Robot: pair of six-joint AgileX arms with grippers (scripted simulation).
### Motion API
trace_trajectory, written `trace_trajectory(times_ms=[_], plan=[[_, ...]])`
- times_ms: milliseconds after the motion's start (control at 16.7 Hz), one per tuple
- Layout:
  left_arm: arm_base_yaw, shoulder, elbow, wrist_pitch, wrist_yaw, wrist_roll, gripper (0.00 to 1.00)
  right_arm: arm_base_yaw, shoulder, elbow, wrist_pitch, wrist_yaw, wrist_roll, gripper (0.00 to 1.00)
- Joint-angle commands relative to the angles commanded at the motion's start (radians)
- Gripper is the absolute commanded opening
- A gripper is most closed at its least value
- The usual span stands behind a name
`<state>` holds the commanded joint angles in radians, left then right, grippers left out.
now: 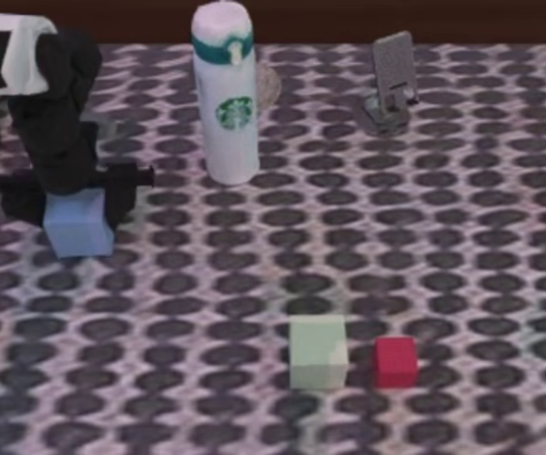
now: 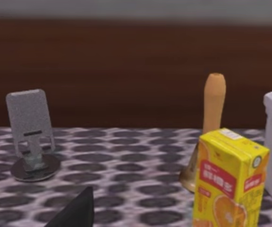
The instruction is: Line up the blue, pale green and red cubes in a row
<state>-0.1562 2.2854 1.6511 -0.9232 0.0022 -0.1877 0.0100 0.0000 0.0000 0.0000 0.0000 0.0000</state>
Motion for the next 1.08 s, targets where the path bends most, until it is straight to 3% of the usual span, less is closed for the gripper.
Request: trace_trajectory(times_ms=[360, 720, 900, 1080], plan=[[0.014, -0.067, 0.119, -0.198, -0.001, -0.001, 0.0, 0.0, 0.0, 0.0, 0.0, 0.0, 0.0, 1.0], [0.009, -0.078, 0.129, -0.212, -0.001, -0.002, 0.0, 0.0, 0.0, 0.0, 0.0, 0.0, 0.0, 1.0], [-0.061, -0.13, 0.066, -0.2, -0.002, -0.067, 0.0, 0.0, 0.0, 0.0, 0.0, 0.0, 0.0, 1.0], [-0.203, -0.229, -0.059, -0.178, -0.003, -0.19, 0.0, 0.0, 0.0, 0.0, 0.0, 0.0, 0.0, 1.0]])
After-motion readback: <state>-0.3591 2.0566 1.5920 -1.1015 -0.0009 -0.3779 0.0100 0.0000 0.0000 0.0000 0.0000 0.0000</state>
